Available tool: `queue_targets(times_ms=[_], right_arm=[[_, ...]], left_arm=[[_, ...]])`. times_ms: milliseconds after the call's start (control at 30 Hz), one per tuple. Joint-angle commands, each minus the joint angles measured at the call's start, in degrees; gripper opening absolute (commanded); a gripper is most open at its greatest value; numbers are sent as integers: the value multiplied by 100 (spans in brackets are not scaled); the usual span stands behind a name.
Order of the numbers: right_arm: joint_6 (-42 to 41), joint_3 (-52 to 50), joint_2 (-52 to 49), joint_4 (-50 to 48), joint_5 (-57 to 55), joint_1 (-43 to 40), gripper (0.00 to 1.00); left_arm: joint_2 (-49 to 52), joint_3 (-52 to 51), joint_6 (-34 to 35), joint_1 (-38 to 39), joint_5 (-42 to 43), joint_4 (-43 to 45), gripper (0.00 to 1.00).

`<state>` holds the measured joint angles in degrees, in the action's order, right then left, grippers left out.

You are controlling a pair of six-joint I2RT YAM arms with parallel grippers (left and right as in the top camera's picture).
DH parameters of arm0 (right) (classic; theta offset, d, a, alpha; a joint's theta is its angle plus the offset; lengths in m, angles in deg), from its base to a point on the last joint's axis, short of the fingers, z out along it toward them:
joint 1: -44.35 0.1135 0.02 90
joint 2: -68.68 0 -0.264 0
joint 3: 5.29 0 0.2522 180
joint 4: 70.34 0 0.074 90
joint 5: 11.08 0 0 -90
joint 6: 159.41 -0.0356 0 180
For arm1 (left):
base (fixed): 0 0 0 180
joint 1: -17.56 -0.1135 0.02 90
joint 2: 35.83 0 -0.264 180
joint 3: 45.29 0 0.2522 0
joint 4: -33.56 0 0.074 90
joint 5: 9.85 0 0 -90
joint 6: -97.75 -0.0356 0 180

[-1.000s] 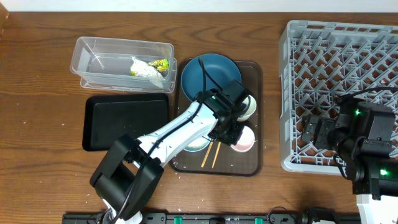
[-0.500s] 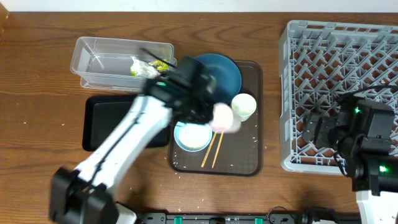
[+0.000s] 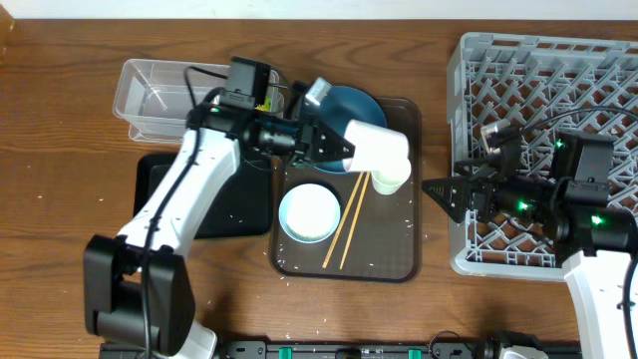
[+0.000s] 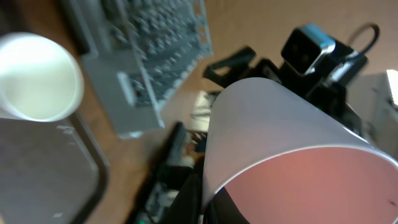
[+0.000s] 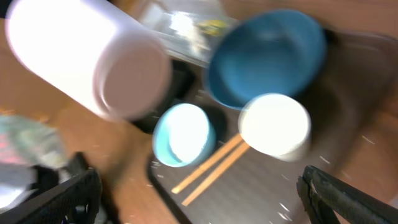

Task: Sort waste into correct bins and load items into the dishwasher rack
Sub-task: 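Lift the pink cup and hand it to the right gripper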

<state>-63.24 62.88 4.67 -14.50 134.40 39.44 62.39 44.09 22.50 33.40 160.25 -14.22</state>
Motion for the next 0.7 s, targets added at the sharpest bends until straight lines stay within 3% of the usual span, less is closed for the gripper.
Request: queue_targets(times_ms=[0,233,433,667], right_arm=[[240,103,-90,-107,1209,195,99],[376,103,-125,-435,1646,527,99],[376,103,-127,-608,1742,802,71],[374,103,-125,-544,1738,822,69]], left_arm=[[116,13,-2,238,573,31,6],[140,13,61,662,470,146,6],[140,13,63,776,433,162,6],[140,13,210,761,433,225,6]])
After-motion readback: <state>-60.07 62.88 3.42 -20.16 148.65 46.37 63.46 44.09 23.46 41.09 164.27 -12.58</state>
